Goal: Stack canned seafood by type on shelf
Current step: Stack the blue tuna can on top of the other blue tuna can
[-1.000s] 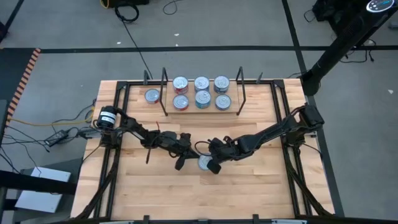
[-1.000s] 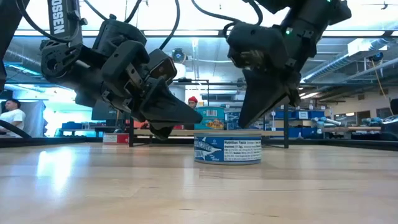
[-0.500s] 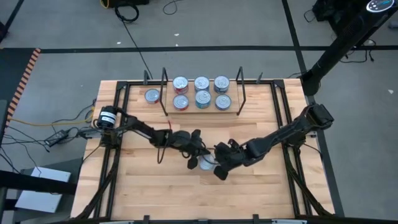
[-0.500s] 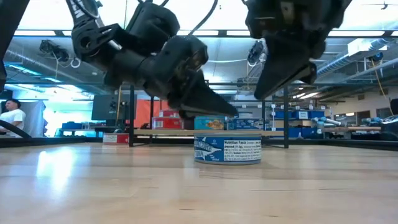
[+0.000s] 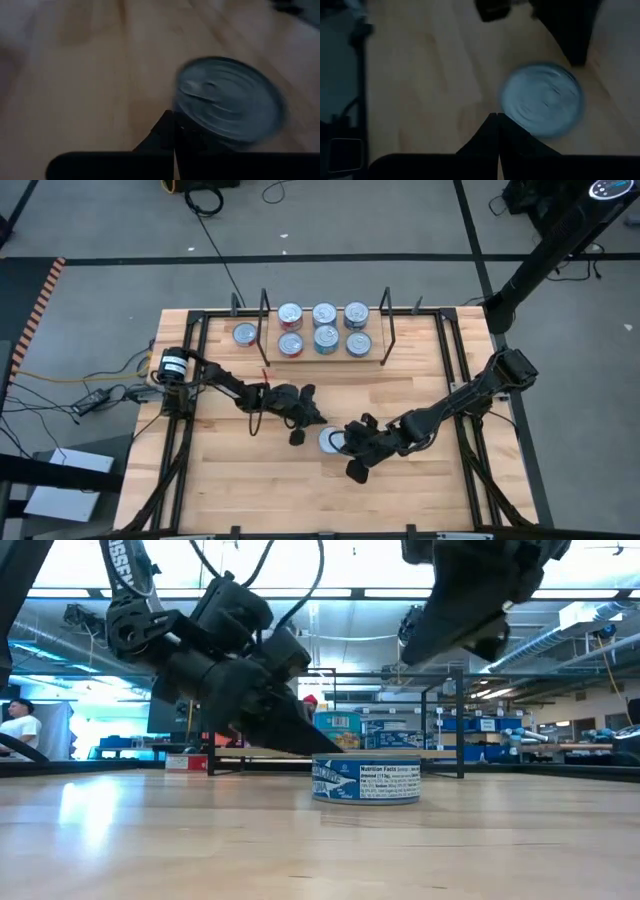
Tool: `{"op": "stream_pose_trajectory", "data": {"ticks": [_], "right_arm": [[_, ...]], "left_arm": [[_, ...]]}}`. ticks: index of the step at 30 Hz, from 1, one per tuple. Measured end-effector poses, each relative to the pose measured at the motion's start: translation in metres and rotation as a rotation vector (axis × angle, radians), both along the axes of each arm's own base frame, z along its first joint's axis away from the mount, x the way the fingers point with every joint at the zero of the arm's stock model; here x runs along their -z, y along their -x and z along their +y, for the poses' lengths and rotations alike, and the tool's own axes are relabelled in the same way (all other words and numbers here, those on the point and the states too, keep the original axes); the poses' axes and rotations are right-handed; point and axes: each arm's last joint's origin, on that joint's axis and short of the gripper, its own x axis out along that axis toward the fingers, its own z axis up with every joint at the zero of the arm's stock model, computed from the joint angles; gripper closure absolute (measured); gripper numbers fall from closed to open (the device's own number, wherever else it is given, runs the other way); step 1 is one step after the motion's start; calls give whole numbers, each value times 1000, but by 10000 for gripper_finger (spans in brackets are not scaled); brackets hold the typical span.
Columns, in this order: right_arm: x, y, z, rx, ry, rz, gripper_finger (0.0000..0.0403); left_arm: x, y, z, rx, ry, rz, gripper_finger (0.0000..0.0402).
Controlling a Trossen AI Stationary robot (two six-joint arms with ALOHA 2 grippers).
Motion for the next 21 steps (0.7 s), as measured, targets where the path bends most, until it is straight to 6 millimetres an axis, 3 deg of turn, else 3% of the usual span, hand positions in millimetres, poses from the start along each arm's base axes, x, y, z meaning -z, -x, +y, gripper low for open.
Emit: {"op": "stream_pose_trajectory", "data": {"ticks": [6, 14, 21], "right_arm": [[17, -10, 4, -95, 0, 18, 394], [50, -16, 8, -97, -5, 111, 394], [54, -19, 4, -58, 35, 104, 395]], "left_arm": [[8, 5, 1, 76, 51, 16, 401], [16, 3, 2, 23, 55, 16, 401], [18, 2, 2, 11, 55, 23, 401]]}}
